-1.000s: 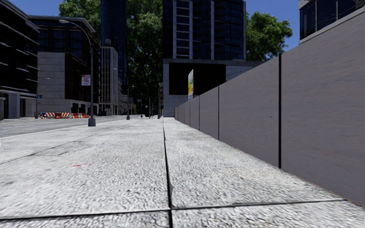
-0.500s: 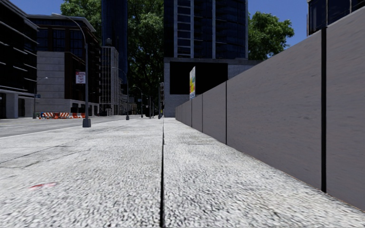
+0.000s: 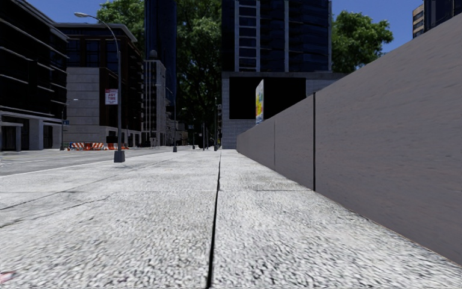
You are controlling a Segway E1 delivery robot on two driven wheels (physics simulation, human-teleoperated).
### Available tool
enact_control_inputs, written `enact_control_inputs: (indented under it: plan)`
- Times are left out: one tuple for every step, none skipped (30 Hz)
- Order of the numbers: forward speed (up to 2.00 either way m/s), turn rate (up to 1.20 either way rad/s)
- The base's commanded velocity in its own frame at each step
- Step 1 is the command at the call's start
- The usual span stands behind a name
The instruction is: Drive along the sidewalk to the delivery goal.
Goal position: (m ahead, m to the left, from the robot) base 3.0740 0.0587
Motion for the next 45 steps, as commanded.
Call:
enact_control_inputs:
  plan:
    - [1.48,0.00]
    - [1.48,0.00]
    - [1.48,0.00]
    - [1.48,0.00]
    - [1.48,0.00]
    - [1.48,0.00]
    - [1.48,0.00]
    - [1.48,0.00]
    - [1.48,0.00]
    - [1.48,0.00]
    - [1.48,0.00]
    - [1.48,0.00]
    - [1.48,0.00]
    - [1.48,0.00]
    - [1.48,0.00]
    - [1.48,0.09]
    - [1.48,0.09]
    - [1.48,0.21]
    - [1.48,0.30]
    - [1.48,0.30]
    - [1.48,0.33]
    - [1.48,0.27]
    - [1.48,0.14]
    - [1.48,0.00]
    - [1.48,0.00]
    - [1.48,0.00]
    - [1.48,0.00]
    - [1.48,0.00]
    - [1.48,0.00]
    - [1.48,0.00]
    - [1.48,0.00]
    - [1.48,0.00]
    - [1.48,0.00]
    - [1.48,0.00]
    - [1.48,0.00]
    - [1.48,0.00]
    - [1.48,0.00]
    - [1.48,0.00]
    - [1.48,0.00]
    - [1.48,0.00]
    - [1.48,0.00]
    - [1.48,0.00]
    - [1.48,0.00]
    - [1.48,0.00]
    - [1.48,0.00]
